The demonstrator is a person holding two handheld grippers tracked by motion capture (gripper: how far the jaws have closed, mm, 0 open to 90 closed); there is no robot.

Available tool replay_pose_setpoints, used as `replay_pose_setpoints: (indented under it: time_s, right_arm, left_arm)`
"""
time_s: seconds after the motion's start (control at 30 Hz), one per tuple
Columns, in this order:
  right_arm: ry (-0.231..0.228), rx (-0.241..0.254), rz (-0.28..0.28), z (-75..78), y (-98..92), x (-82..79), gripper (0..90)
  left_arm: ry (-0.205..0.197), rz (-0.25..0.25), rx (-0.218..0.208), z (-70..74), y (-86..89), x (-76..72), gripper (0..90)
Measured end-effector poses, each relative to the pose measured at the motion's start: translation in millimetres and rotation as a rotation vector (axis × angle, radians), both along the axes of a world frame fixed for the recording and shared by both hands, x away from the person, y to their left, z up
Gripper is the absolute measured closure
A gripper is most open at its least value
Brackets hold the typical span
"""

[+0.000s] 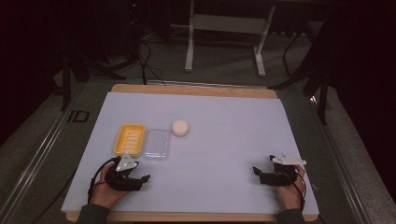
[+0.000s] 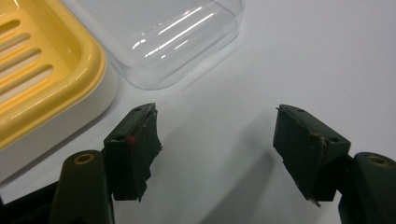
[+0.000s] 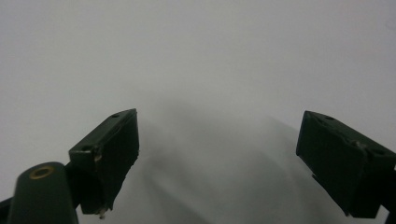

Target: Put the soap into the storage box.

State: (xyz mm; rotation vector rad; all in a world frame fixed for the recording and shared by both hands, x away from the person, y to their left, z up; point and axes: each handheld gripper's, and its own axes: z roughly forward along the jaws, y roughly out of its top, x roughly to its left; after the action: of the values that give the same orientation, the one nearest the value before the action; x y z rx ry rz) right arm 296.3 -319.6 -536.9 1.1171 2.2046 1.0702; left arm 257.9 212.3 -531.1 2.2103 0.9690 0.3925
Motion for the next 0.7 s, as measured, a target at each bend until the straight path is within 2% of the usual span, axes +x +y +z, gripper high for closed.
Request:
replay_pose_setpoints:
  time_s: [0.1,0.23,0.33,0.4,0.43,0.5,0.7]
  right_arm:
    - [-0.030,0.016,0.016,0.6,-1.4,-3.1,13.3]
    - [-0.030,0.020,0.015,0.7,-1.6,-3.5,13.3]
    - [-0.040,0.013,0.010,0.6,-1.0,-4.2,13.7]
    - [-0.044,0.030,0.007,1.0,-2.7,-4.9,13.7]
    - [-0.051,0.056,0.003,1.5,-5.7,-5.5,13.7]
    - [-0.057,0.066,-0.001,1.6,-6.5,-5.9,13.7]
    - [-0.066,0.053,-0.005,1.5,-5.1,-6.8,13.8]
  left_arm:
    - [0.010,-0.006,0.020,1.6,-0.3,1.8,31.4]
    - [0.023,-0.021,0.014,3.7,-0.1,3.2,31.4]
    - [0.021,-0.028,0.040,5.9,-2.4,4.3,31.4]
    - [0.020,-0.043,0.053,8.0,-4.0,4.9,31.4]
    - [0.019,-0.051,0.058,9.1,-4.8,5.0,31.4]
    - [0.018,-0.062,0.075,11.2,-6.9,5.6,31.4]
    - [0.011,-0.094,0.105,16.8,-10.5,7.0,31.3]
